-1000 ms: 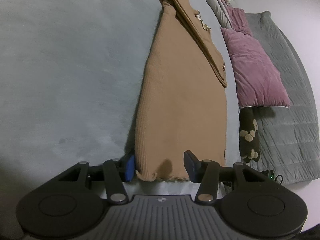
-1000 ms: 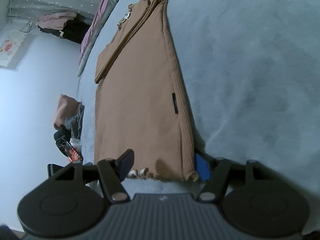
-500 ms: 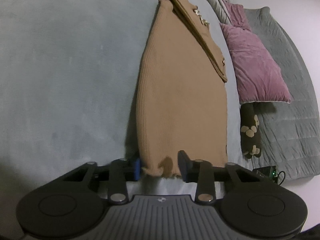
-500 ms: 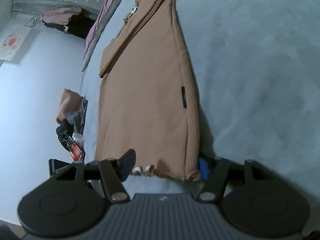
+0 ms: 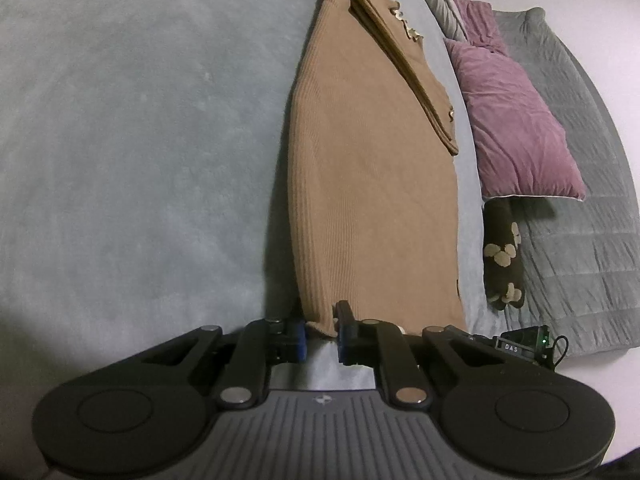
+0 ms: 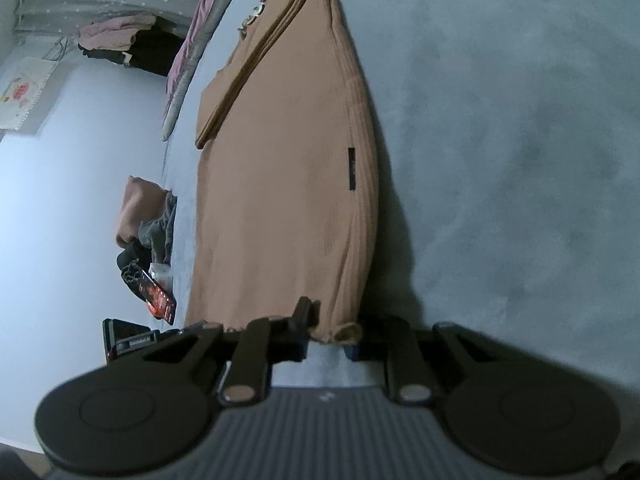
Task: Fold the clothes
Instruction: 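Lift the held hem and fold it toward the collar with both grippers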
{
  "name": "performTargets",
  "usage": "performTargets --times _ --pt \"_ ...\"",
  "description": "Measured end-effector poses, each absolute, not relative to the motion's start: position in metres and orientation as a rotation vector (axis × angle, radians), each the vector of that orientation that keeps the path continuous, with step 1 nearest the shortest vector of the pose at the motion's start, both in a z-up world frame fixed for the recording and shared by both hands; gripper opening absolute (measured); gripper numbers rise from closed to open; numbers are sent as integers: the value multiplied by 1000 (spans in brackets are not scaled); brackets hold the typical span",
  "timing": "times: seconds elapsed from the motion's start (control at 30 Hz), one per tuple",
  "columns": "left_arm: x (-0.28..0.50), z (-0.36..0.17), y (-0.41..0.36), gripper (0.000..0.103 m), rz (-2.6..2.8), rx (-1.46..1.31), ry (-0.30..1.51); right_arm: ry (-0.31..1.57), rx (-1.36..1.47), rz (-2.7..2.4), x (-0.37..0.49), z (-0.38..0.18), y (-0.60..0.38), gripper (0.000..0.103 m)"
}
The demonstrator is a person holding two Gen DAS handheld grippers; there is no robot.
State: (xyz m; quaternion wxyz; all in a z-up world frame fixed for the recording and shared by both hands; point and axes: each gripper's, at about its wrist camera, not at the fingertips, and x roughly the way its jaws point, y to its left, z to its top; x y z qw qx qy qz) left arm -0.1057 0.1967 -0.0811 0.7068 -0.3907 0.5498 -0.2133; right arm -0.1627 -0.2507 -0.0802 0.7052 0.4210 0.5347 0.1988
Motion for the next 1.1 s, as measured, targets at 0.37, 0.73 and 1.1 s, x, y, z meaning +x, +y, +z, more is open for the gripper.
performTargets --times 0.37,0.73,1.1 --pt "-108 -69 201 10 -516 -941 1140 1087 970 480 -161 -65 -251 14" --pt "-104 -60 218 8 -478 -1044 1029 954 1047 464 -144 -46 -257 14" --pt "-59 -41 210 8 -384 -1049 925 884 1037 371 -105 -32 -264 12"
